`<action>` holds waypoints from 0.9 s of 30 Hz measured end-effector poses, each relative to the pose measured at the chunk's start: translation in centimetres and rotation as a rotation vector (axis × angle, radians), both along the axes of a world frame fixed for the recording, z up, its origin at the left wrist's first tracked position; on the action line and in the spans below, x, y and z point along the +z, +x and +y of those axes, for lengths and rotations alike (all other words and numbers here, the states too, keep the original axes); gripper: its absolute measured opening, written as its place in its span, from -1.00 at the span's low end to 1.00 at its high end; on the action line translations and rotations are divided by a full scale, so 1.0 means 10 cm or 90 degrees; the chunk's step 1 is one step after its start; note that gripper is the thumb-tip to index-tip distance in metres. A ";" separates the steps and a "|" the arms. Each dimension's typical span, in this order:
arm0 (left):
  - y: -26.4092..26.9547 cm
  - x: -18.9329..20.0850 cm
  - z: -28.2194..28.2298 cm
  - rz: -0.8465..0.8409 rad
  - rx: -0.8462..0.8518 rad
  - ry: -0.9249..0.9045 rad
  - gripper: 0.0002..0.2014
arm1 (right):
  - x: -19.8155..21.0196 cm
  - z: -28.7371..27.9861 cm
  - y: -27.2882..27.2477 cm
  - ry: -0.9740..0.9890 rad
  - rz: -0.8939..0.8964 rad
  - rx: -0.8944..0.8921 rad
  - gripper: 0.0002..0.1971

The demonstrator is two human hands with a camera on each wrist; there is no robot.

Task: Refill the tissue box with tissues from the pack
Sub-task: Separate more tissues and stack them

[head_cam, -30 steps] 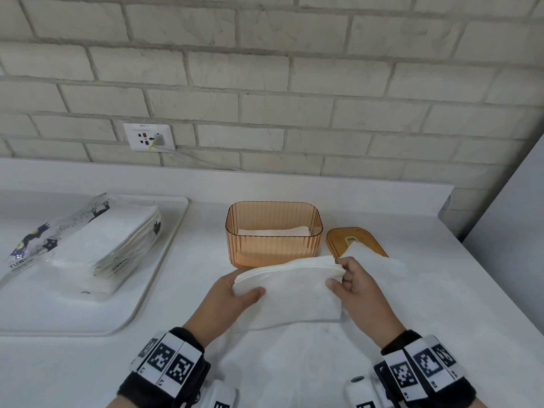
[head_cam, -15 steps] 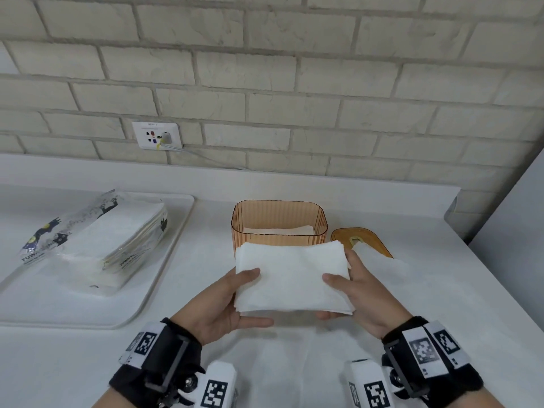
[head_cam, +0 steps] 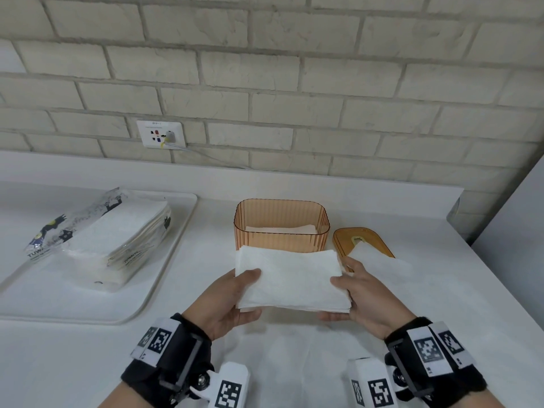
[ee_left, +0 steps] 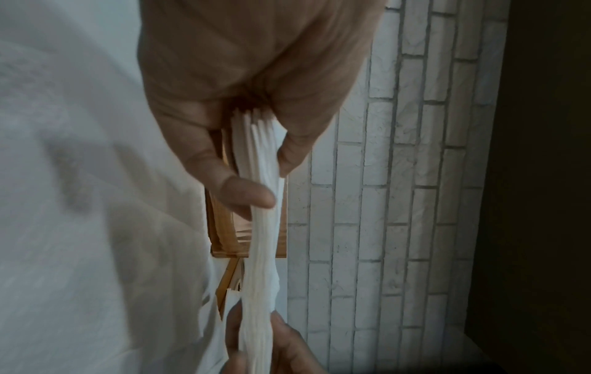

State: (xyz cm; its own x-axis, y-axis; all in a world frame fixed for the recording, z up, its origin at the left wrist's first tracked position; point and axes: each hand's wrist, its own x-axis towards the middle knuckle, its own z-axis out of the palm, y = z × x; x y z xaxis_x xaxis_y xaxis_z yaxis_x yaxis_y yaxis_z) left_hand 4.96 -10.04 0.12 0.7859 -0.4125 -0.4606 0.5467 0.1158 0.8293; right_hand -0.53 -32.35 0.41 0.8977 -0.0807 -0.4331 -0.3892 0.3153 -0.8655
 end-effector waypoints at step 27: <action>0.12 0.17 0.11 -0.121 0.126 0.030 -0.97 | 0.55 -0.11 0.24 -0.184 -0.098 0.065 -0.74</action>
